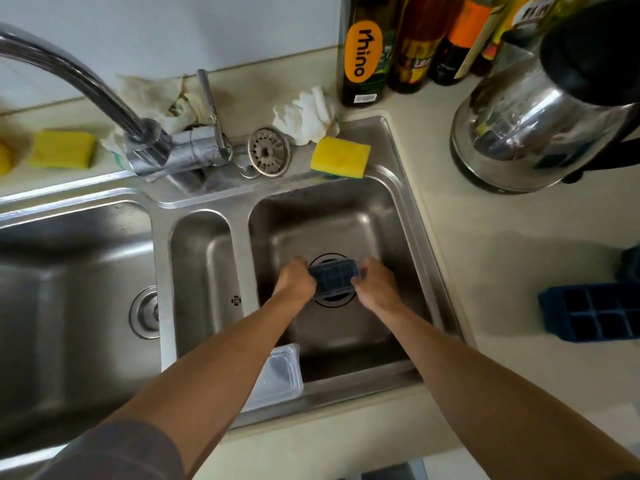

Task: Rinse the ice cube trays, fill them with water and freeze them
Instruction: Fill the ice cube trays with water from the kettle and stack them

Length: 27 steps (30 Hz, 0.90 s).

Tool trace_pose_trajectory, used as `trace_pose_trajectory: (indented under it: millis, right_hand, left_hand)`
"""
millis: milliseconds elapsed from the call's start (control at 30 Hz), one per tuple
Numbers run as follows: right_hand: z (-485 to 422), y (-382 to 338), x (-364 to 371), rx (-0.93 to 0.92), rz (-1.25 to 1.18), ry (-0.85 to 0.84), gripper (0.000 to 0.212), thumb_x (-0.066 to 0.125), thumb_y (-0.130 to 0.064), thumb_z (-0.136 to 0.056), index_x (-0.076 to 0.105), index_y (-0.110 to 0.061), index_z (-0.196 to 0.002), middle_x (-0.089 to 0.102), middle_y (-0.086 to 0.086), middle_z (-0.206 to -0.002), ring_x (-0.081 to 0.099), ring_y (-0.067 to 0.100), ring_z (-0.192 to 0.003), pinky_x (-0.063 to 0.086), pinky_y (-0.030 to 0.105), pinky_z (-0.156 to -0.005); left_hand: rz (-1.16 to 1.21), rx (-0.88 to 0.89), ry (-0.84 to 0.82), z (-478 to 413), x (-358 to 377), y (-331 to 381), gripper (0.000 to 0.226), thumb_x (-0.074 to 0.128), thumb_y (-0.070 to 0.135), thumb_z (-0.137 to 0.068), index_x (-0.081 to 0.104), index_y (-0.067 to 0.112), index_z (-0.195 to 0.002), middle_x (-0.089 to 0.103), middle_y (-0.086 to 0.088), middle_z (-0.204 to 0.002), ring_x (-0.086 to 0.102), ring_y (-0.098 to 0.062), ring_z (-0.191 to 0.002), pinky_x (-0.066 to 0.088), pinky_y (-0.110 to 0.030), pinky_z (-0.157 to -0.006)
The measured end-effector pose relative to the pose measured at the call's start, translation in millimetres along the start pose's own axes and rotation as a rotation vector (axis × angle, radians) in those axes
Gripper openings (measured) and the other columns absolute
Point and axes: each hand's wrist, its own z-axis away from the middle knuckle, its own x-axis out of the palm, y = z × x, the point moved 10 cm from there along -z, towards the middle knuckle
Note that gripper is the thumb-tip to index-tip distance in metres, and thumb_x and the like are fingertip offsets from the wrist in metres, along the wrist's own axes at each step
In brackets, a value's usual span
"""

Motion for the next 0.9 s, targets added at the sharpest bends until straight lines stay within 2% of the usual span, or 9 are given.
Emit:
trace_pose_trajectory:
  millis: [100,200,267,333,400,500,667,733,900]
  right_hand:
    - [-2.9,0.4,-2.5,0.006,-0.022,0.011,0.012,0.061,-0.013,-0.1,0.059,-0.02,-0.109,0.059,-0.001,-0.102,0.056,0.01,-0.085,0.038,0.018,-0.057]
    - [-7.2,-0.9,-5.3,0.018,-0.003,0.0,0.016,0.058,-0.014,-0.102,0.061,-0.014,-0.117,0.058,0.001,-0.103,0.057,0.015,-0.089,0.046,0.025,-0.068]
    - [-10.2,-0.9,-3.6,0.023,0.037,-0.021,0.018,0.056,-0.014,-0.103,0.063,-0.011,-0.119,0.061,0.005,-0.103,0.057,0.016,-0.09,0.044,0.025,-0.067]
    - [-12.4,-0.3,-2.0,0.027,0.07,-0.028,0.018,0.054,-0.013,-0.104,0.065,-0.007,-0.117,0.066,0.011,-0.108,0.057,0.017,-0.088,0.042,0.023,-0.064]
    - [-13.3,1.1,-1.6,0.049,0.049,-0.025,0.018,0.054,-0.014,-0.104,0.067,-0.005,-0.113,0.068,0.013,-0.109,0.06,0.019,-0.088,0.047,0.027,-0.068]
    - [-14.6,3.8,-0.3,0.094,-0.03,-0.047,0.017,0.055,-0.02,-0.104,0.067,-0.008,-0.109,0.067,0.011,-0.103,0.069,0.026,-0.091,0.06,0.035,-0.075]
    - [-19.0,5.2,-1.4,0.131,-0.03,-0.067,0.014,0.057,-0.02,-0.104,0.063,-0.016,-0.092,0.062,0.004,-0.085,0.071,0.026,-0.079,0.056,0.028,-0.052]
    - [-19.4,3.7,0.2,0.119,-0.037,-0.068,0.015,0.056,-0.019,-0.104,0.061,-0.018,-0.09,0.06,0.003,-0.082,0.069,0.025,-0.079,0.055,0.027,-0.051]
    - [-19.2,4.5,3.4,0.091,-0.047,-0.02,0.014,0.055,-0.018,-0.104,0.061,-0.016,-0.092,0.061,0.003,-0.086,0.068,0.026,-0.087,0.061,0.04,-0.075]
  left_hand:
    - [0.03,-0.022,0.005,-5.3,1.9,-2.3,0.012,0.054,0.006,-0.097,0.059,0.006,-0.108,0.057,-0.008,-0.096,0.055,-0.019,-0.084,0.044,-0.03,-0.073]
    - [0.071,-0.08,0.01,-11.4,0.8,-9.1,0.01,0.053,0.004,-0.097,0.06,0.004,-0.105,0.057,-0.009,-0.095,0.053,-0.016,-0.078,0.043,-0.029,-0.069]
    - [0.12,-0.142,-0.002,-15.0,3.4,-17.3,0.004,0.053,0.005,-0.098,0.057,0.005,-0.099,0.057,-0.011,-0.095,0.05,-0.013,-0.072,0.042,-0.026,-0.065]
    - [0.166,-0.191,-0.014,-18.3,6.8,-22.5,0.007,0.052,0.004,-0.099,0.058,0.003,-0.097,0.059,-0.012,-0.096,0.052,-0.014,-0.073,0.045,-0.029,-0.071]
    - [0.239,-0.24,-0.039,-22.1,12.3,-27.3,0.013,0.05,0.002,-0.099,0.061,-0.003,-0.102,0.062,-0.016,-0.102,0.06,-0.021,-0.082,0.051,-0.031,-0.076]
    - [0.268,-0.248,-0.077,-23.8,15.7,-28.0,0.021,0.051,0.003,-0.099,0.063,-0.007,-0.113,0.067,-0.025,-0.109,0.069,-0.039,-0.097,0.06,-0.049,-0.085]
    - [0.198,-0.181,-0.074,-28.8,13.5,-23.2,0.028,0.051,0.006,-0.098,0.064,-0.01,-0.117,0.07,-0.028,-0.111,0.071,-0.042,-0.098,0.061,-0.051,-0.082]
    - [0.171,-0.16,-0.064,-28.2,12.5,-20.0,0.027,0.051,0.005,-0.098,0.065,-0.009,-0.117,0.07,-0.027,-0.111,0.07,-0.041,-0.099,0.061,-0.049,-0.083]
    - [0.129,-0.132,-0.006,-28.4,10.3,-17.1,0.023,0.052,0.001,-0.095,0.067,-0.006,-0.111,0.069,-0.026,-0.111,0.066,-0.041,-0.104,0.056,-0.046,-0.091]
